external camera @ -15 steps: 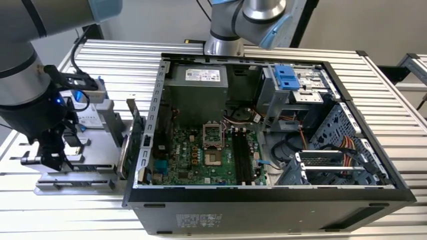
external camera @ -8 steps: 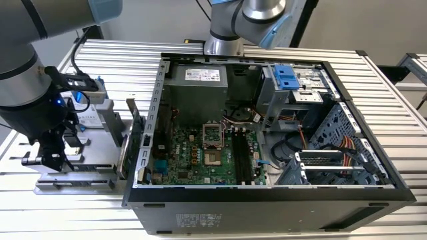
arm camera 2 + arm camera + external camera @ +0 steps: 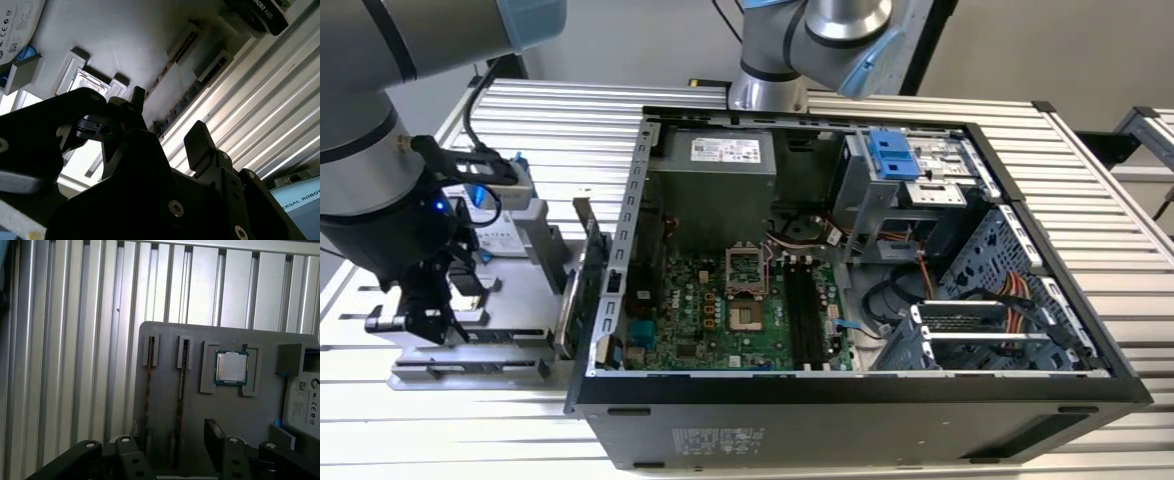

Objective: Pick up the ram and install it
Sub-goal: 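Pick up the ram and move it above insertion slot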

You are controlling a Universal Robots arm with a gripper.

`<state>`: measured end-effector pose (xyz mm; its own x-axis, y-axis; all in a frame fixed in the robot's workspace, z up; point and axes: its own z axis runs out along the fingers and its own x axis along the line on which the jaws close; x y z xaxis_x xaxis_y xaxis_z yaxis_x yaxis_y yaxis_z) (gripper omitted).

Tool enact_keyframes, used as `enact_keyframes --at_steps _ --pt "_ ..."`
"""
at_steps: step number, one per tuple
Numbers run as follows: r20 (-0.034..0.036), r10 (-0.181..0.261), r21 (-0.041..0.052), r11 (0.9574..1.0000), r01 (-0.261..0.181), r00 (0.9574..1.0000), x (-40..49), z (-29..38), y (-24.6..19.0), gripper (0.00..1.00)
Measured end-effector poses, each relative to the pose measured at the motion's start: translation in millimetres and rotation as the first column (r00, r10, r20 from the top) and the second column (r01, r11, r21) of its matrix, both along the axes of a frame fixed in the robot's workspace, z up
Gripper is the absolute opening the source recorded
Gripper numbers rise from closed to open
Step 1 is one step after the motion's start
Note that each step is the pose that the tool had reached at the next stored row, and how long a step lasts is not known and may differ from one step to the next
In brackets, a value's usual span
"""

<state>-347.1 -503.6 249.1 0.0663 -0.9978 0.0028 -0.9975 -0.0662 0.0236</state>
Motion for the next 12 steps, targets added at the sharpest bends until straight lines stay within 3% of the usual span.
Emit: enact_keyframes --at_steps 6,12 --pt "0.0001 0.000 0.0000 1.0000 0.000 1.0000 -0.1 -1.7 -0.2 1.00" --pt "0.0003 0.000 0.0000 1.0000 0.000 1.0000 0.0 -5.4 -4.0 1.00"
